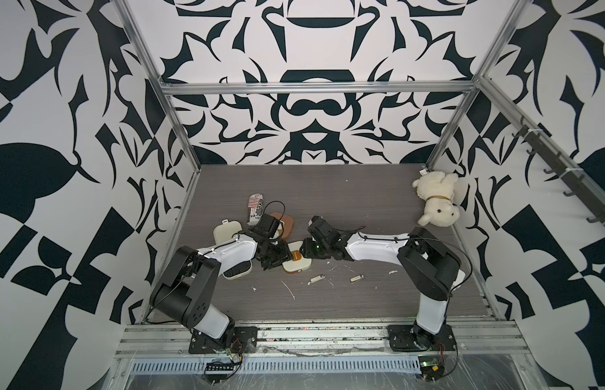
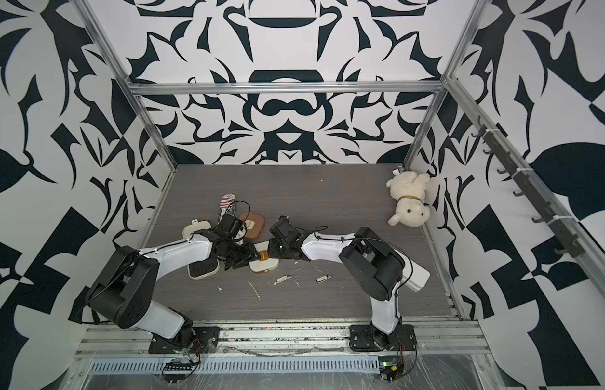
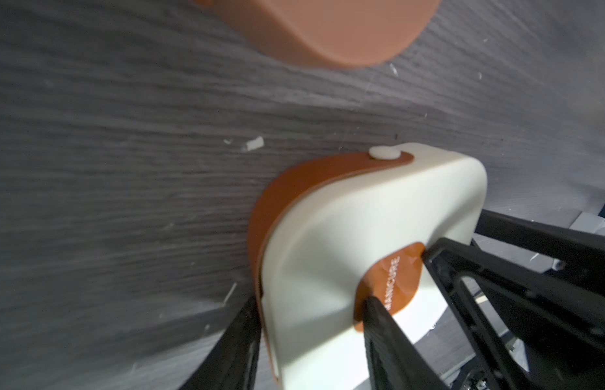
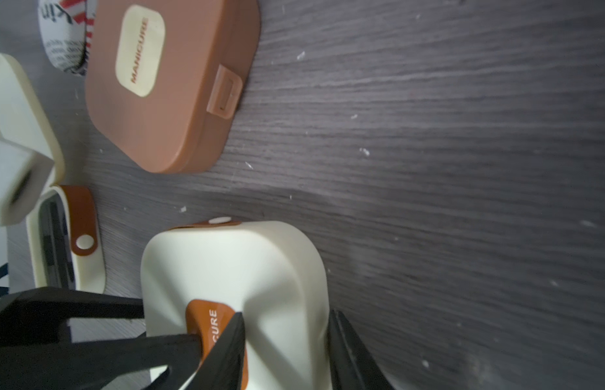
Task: Organize nail clipper sets
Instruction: Close the storage box at the center of the board, then move the storage box to the center of the board.
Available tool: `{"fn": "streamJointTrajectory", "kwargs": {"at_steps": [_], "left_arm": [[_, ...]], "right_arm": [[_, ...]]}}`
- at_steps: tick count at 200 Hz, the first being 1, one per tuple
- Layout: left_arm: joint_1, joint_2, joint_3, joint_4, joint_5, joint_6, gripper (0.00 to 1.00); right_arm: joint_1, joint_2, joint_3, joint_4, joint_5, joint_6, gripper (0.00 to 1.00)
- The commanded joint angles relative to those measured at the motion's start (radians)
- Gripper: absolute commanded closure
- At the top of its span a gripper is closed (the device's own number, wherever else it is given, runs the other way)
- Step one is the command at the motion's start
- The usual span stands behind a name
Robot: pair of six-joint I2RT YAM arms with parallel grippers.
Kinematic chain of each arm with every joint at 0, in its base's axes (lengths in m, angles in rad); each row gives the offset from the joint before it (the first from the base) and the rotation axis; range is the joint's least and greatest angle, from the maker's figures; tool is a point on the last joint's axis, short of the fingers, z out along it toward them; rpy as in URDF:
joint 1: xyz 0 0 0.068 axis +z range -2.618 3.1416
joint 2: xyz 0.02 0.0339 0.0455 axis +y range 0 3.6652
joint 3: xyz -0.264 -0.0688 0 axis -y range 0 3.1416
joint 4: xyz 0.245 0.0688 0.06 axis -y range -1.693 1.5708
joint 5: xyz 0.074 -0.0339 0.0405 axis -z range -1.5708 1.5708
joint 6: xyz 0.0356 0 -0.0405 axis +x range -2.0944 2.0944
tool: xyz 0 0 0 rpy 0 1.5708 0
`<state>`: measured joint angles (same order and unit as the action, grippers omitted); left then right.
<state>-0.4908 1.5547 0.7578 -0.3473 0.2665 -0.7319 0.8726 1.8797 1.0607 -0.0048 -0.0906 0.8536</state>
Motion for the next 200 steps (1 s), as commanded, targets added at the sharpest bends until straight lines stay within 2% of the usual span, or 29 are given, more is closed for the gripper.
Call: {"fn": "streamJointTrajectory", "kwargs": {"at_steps": [1,49,131,168,200], "left_arm": [[-0.022,0.093,-0.036,-0.077,-0.056,0.019,0.49],[-0.028,0.107,-0.021,-0.079,-0.060,0.018,0.49],[-0.028,0.112,0.045,-0.077,-0.043,-0.004,0.48],[-0.028,0.158,0.103,-0.071,-0.038,-0.016,0.48],[-0.043,0.228,0.190,-0.051,-0.025,-0.034,0.47]], "right_arm": [[0.056,0.133,-0.085,0.027,-0.142,0.069,0.58],[0.077,0.083,-0.140,0.091,-0.121,0.108,0.58],[0.014,-0.078,0.026,-0.242,0.047,-0.136,0.50],[0.005,-0.201,0.012,-0.332,0.140,-0.215,0.48],[0.006,-0.310,-0.064,-0.385,0.202,-0.231,0.48]]}}
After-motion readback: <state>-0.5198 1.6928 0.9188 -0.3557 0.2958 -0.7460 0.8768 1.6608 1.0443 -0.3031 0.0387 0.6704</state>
